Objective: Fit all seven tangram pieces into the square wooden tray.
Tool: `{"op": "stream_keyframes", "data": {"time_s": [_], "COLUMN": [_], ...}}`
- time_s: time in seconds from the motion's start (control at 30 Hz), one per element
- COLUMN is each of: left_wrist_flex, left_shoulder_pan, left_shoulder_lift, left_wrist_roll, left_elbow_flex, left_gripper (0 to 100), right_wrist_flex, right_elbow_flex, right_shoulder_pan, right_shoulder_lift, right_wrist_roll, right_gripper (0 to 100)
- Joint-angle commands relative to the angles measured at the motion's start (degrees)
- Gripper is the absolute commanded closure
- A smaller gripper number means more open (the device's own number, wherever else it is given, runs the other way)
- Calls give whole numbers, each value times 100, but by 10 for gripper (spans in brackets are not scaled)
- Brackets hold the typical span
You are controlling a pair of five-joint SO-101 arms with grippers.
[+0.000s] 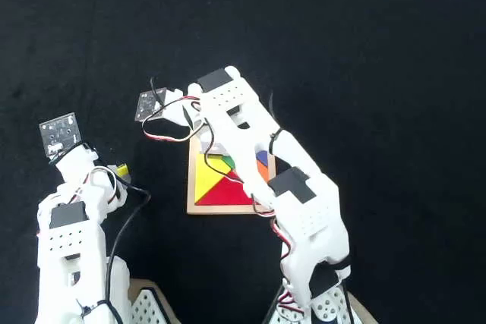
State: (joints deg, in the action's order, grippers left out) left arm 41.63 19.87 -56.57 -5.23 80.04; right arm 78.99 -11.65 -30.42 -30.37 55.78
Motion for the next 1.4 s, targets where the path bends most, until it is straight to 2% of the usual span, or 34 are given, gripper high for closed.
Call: {"op": "stream_keyframes", "data": {"time_s": [0.0,0.13,0.4,0.5,0.63,0.67,0.77,1.0,1.17,1.37], "left_wrist_flex": [-97,-97,-88,-79,-79,-79,-79,-88,-97,-105], "left_shoulder_pan": [-48,-48,-48,-48,-48,-48,-48,-48,-48,-48], "left_shoulder_lift": [0,0,-9,-9,-9,-9,-9,0,9,9], "left_wrist_roll": [0,0,0,0,0,0,0,0,0,0], "left_elbow_flex": [-13,-13,-13,-13,-13,-13,-13,-13,-13,-13], "left_gripper": [762,762,762,762,762,762,762,762,762,762], "right_wrist_flex": [44,0,35,44,0,-26,-255,-510,299,1345], "right_elbow_flex": [-242,-163,-215,-312,-338,-330,-224,-259,-840,-1147], "right_shoulder_pan": [-62,-70,-44,105,316,352,369,334,527,1029], "right_shoulder_lift": [48,48,92,224,409,418,215,-251,180,1587], "right_wrist_roll": [44,44,62,44,-70,-229,-501,-527,-774,-1354], "right_gripper": [845,747,741,786,980,990,979,988,988,988]}}
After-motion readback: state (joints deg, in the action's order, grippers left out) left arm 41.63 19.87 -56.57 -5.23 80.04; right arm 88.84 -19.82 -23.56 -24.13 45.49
